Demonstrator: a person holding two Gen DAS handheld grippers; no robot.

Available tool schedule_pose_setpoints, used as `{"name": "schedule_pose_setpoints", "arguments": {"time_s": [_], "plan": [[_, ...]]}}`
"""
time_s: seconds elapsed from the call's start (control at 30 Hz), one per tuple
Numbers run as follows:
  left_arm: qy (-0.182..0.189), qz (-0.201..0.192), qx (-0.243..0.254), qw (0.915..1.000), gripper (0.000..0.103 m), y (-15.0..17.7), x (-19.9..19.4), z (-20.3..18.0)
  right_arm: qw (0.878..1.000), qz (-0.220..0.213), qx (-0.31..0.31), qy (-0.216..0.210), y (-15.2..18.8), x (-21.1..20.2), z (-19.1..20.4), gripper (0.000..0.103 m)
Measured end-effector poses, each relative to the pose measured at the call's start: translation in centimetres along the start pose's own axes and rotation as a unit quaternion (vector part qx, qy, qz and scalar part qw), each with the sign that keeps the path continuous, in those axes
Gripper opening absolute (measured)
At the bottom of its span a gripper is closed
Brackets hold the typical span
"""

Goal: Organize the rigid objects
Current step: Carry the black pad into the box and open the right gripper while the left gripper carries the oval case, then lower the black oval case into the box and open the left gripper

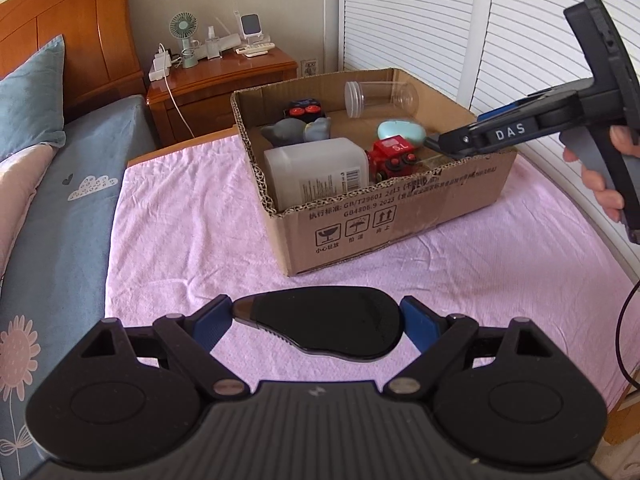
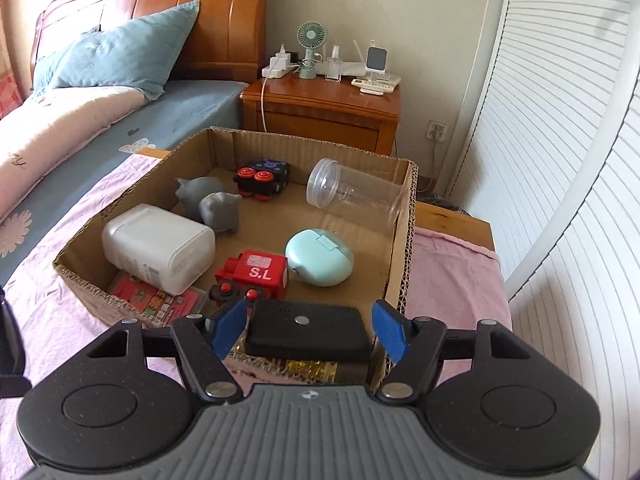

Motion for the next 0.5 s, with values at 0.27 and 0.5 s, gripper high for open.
{"name": "schedule_pose_setpoints", "arguments": {"time_s": [0.27,0.5], "plan": [[-0.003,-0.003,0.004,1.0,0.089,-0.7,-0.3,-0.2,0.999,-0.037,0.015,-0.007,1.2,-3.5,0.7,0.103],[0.003,-0.017,0.015,0.9997,0.089,-3.0,-1.1,-1.2,0.999,-0.022,0.033,0.006,3.4,-6.0,2.0,0.103]]}}
Point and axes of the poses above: each gripper's, at about its wrist camera, not at the fingertips, and x roughly the way its jaws point, z to its left, y to its underside, the point moved 3 cm from there along x, roughly the way its jaws point, and after that the axes turned 11 degrees about -y, right-handed, at the moved point
